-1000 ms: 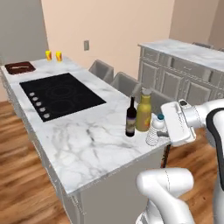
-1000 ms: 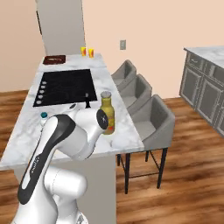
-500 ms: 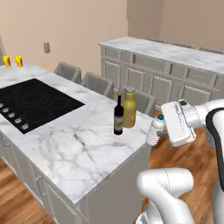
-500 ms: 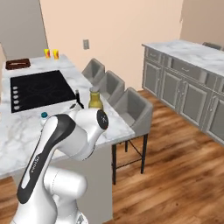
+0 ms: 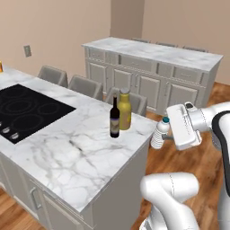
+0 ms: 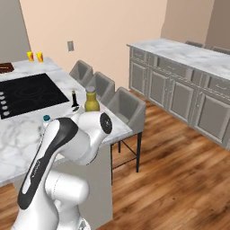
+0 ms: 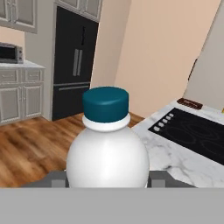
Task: Place the drinks on the dining counter in a tight cluster.
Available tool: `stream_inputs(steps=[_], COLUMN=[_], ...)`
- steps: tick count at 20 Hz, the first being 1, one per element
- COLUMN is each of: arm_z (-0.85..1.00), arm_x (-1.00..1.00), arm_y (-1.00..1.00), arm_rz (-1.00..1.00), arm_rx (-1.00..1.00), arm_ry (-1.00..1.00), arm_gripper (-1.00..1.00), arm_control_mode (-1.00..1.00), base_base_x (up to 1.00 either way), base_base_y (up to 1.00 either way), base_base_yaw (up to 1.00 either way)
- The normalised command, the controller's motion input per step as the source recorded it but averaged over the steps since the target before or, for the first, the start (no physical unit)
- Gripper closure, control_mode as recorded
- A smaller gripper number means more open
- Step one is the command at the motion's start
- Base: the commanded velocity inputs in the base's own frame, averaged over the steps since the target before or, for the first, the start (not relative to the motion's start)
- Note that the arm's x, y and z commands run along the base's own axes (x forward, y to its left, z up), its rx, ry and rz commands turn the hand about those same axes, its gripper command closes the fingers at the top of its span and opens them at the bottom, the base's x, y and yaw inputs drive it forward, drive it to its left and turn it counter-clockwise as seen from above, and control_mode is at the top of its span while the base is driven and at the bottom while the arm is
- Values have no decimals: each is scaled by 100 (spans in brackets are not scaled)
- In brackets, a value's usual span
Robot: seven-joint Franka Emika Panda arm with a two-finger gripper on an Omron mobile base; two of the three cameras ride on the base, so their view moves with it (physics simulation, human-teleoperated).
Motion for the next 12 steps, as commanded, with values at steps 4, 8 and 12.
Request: stream_inputs(steps=[4, 8, 12], arm_z=[0, 0, 0], arm_x=[0, 0, 0], arm_y=[0, 0, 0], arm_rz=[0, 0, 0], arm_rx=[0, 0, 0], arm_ry=[0, 0, 0], arm_gripper=[100, 100, 100], arm_control_mode=[100, 100, 100], base_base_x=[25, 0, 9], base_base_y=[64, 18, 43], base_base_yaw=[0, 0, -9])
